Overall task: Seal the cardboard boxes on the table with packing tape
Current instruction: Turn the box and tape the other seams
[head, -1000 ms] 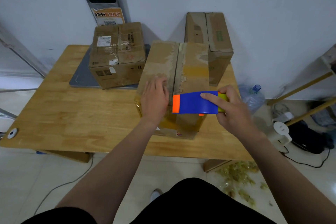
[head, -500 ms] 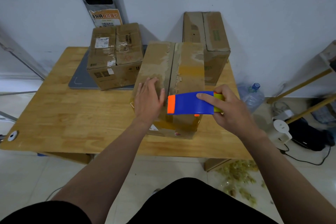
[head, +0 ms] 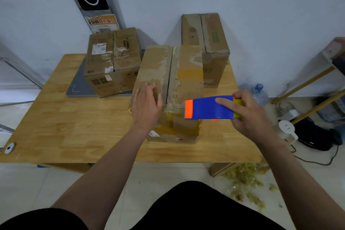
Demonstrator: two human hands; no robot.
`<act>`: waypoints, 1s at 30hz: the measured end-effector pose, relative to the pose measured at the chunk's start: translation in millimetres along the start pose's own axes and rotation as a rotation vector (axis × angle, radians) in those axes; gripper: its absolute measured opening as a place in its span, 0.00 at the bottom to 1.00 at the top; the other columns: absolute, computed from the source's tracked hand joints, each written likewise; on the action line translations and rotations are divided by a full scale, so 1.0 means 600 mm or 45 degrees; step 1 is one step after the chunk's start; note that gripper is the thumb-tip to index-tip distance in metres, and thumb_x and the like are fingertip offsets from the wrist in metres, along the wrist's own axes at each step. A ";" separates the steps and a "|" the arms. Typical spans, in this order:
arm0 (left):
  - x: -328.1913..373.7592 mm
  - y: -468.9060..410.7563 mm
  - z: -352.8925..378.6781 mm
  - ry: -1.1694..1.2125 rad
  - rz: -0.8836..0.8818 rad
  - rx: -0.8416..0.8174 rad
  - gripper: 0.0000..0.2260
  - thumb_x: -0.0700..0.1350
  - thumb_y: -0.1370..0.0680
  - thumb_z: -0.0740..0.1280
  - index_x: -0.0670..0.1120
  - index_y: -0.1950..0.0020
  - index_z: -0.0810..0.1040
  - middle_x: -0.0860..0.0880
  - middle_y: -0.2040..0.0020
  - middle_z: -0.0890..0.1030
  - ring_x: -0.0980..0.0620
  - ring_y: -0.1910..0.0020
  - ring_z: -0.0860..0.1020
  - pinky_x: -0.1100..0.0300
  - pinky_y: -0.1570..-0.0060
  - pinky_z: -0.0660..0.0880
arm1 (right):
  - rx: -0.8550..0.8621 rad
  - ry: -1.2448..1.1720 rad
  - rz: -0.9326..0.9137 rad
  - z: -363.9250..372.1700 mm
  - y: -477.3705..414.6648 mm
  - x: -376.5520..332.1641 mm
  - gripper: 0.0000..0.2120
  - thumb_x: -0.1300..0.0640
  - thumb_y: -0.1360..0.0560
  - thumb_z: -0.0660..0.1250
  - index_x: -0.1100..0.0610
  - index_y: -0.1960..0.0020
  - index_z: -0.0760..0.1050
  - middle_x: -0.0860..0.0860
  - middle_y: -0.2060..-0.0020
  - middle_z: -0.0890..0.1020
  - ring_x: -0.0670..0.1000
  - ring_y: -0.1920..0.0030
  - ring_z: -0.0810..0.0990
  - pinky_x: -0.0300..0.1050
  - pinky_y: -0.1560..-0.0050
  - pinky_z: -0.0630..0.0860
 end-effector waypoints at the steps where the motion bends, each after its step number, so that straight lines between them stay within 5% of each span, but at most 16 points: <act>1: -0.001 -0.001 0.001 -0.006 -0.010 -0.005 0.14 0.49 0.18 0.61 0.45 0.35 0.73 0.46 0.34 0.80 0.47 0.27 0.72 0.46 0.22 0.60 | -0.004 -0.015 0.029 0.005 0.000 0.000 0.34 0.67 0.28 0.70 0.40 0.29 0.69 0.54 0.44 0.69 0.56 0.48 0.74 0.53 0.68 0.78; 11: 0.036 -0.009 0.036 -0.266 -0.258 -0.154 0.19 0.52 0.17 0.61 0.45 0.29 0.68 0.42 0.27 0.71 0.35 0.20 0.58 0.20 0.32 0.47 | 0.016 -0.124 0.111 0.026 0.011 0.008 0.35 0.67 0.27 0.73 0.39 0.29 0.68 0.52 0.44 0.69 0.52 0.50 0.73 0.54 0.66 0.78; 15: 0.076 -0.021 0.052 -0.188 -0.088 -0.124 0.17 0.46 0.18 0.64 0.44 0.30 0.69 0.41 0.26 0.70 0.38 0.20 0.59 0.28 0.25 0.47 | 0.002 -0.136 0.094 0.031 0.013 0.007 0.34 0.66 0.27 0.73 0.40 0.29 0.69 0.53 0.44 0.69 0.52 0.49 0.73 0.55 0.66 0.79; 21: 0.089 -0.016 0.049 0.045 -0.033 -0.027 0.15 0.49 0.19 0.66 0.45 0.35 0.71 0.44 0.34 0.76 0.41 0.30 0.73 0.38 0.31 0.70 | 0.015 -0.138 0.067 0.025 0.017 0.024 0.33 0.66 0.26 0.72 0.40 0.29 0.69 0.53 0.44 0.69 0.53 0.48 0.73 0.54 0.65 0.79; 25: 0.085 -0.007 0.050 -0.046 0.112 -0.059 0.28 0.65 0.19 0.60 0.45 0.29 0.68 0.45 0.24 0.67 0.45 0.21 0.63 0.35 0.23 0.53 | 0.003 -0.086 0.049 0.022 0.021 0.038 0.36 0.66 0.29 0.74 0.40 0.29 0.68 0.53 0.44 0.71 0.54 0.51 0.75 0.51 0.69 0.78; 30: 0.087 -0.004 0.051 -0.102 0.117 -0.089 0.26 0.63 0.19 0.57 0.46 0.29 0.67 0.46 0.23 0.65 0.46 0.20 0.60 0.29 0.25 0.52 | -0.032 -0.040 -0.059 0.019 0.018 0.047 0.38 0.64 0.30 0.75 0.39 0.27 0.66 0.55 0.45 0.72 0.54 0.51 0.76 0.52 0.72 0.78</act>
Point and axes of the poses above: each hand's wrist, its own y-axis away from the middle knuckle, its own z-axis out of the palm, x = y × z, the point moved 7 cm from there along -y, towards the middle knuckle
